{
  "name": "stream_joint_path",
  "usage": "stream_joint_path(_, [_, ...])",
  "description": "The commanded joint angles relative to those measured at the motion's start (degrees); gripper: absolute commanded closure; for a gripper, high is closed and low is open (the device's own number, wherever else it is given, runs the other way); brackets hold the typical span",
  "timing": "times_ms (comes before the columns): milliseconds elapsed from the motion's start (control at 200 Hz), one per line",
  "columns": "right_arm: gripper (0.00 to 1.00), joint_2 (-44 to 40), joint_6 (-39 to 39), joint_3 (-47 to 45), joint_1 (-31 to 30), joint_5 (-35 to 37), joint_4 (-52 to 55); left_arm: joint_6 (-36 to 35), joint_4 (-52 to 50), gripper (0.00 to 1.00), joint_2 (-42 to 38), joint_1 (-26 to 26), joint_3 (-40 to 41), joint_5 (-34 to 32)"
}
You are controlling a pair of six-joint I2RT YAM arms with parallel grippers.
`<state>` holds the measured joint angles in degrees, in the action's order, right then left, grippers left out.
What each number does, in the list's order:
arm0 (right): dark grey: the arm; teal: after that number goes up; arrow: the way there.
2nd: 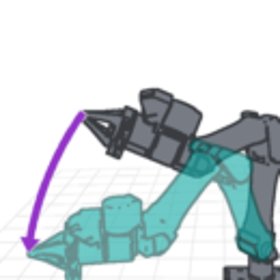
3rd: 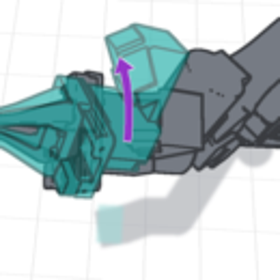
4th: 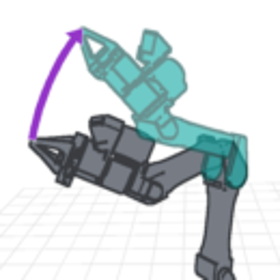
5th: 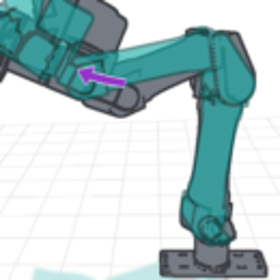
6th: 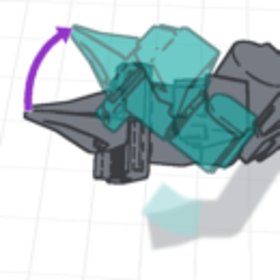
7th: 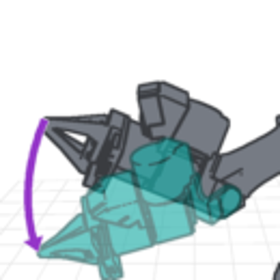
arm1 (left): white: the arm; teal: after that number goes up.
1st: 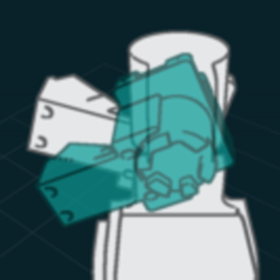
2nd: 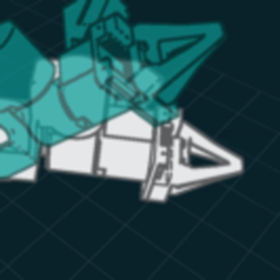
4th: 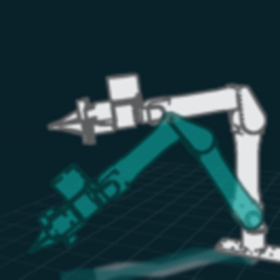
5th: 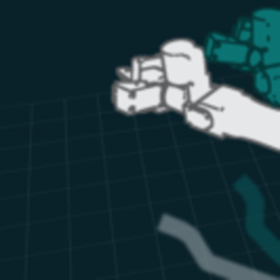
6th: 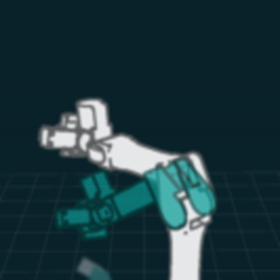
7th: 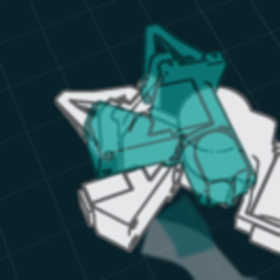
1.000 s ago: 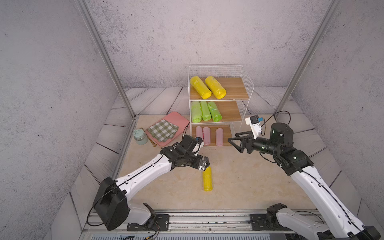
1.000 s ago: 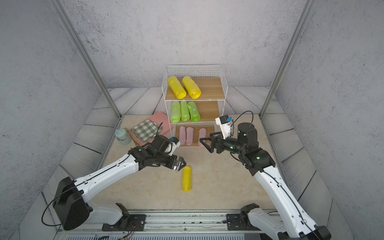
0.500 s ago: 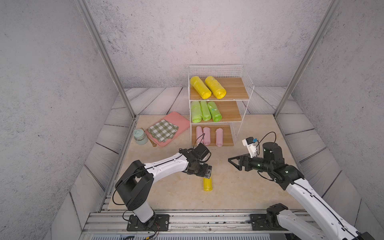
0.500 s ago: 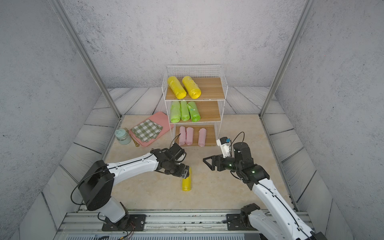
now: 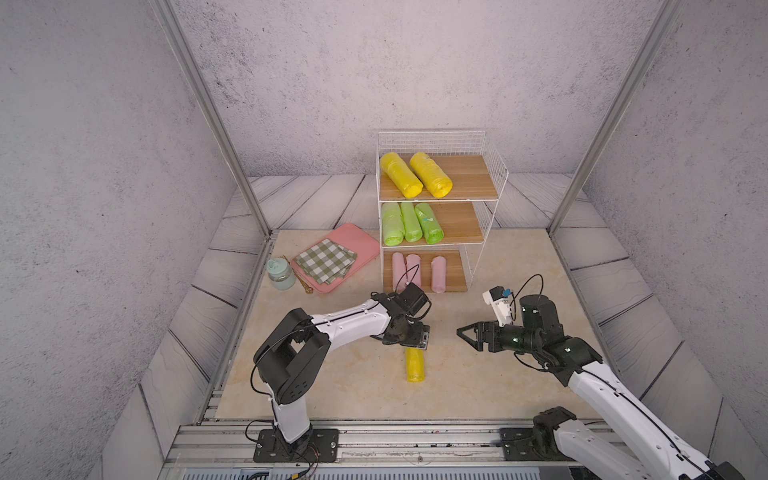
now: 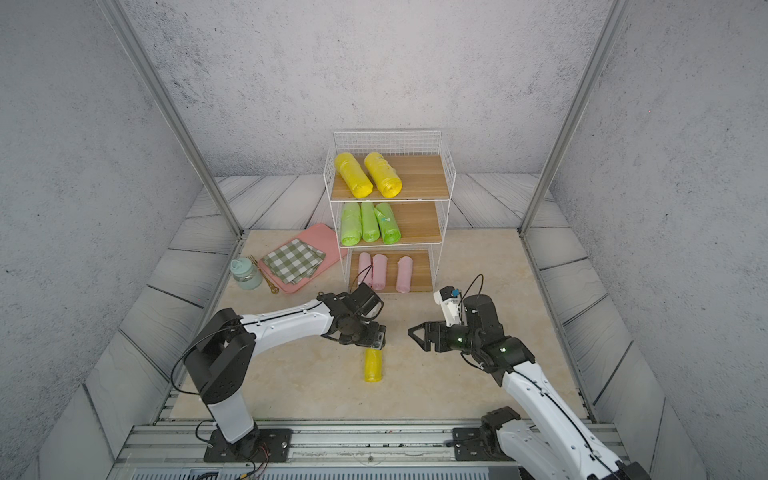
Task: Sort the rolls of trash bags by color and place them on the shelf
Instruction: Pick up the roll of trash bags from the center of the board.
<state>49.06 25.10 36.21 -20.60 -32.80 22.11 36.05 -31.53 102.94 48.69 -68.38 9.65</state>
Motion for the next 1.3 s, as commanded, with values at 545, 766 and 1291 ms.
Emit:
stream_joint_path(545, [0.14, 0.5, 0.3, -3.1, -0.3, 1.6, -1.3, 1.0, -5.3, 0.35, 4.4, 1.4, -3.2, -5.2])
stream_joint_path(766, [0.14, 1.4, 0.3, -3.5, -0.3, 1.2, -1.7, 1.0, -5.1, 0.41, 5.2, 1.3, -3.3, -4.9])
stream_joint_path(1291, [0.14, 4.7, 0.7, -3.8, -0.2, -0.4, -4.1, -0.2, -5.0, 1.0, 3.1, 0.0, -3.4, -4.5])
